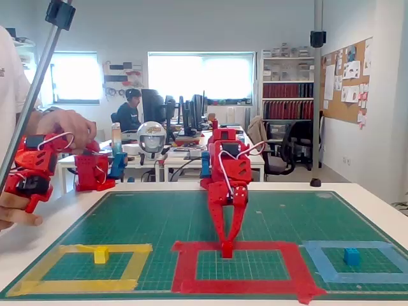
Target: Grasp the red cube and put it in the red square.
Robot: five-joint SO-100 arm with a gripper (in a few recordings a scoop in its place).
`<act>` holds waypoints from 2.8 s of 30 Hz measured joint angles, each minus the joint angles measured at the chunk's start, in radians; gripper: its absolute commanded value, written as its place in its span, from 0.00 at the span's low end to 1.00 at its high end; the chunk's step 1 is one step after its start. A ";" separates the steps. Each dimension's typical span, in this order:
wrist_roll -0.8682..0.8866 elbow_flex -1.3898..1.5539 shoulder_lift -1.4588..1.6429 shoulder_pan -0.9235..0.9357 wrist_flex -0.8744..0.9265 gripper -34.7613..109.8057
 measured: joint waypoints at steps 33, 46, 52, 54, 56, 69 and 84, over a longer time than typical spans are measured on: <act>0.000 0.032 0.000 0.005 -0.026 0.23; -0.008 0.014 -0.046 -0.012 -0.034 0.23; -0.008 0.008 -0.048 -0.012 -0.035 0.24; -0.008 -0.003 -0.052 -0.012 -0.035 0.24; -0.008 -0.006 -0.054 -0.012 -0.044 0.24; -0.008 -0.083 -0.120 -0.012 -0.081 0.24; -0.008 0.014 -0.061 -0.012 -0.094 0.24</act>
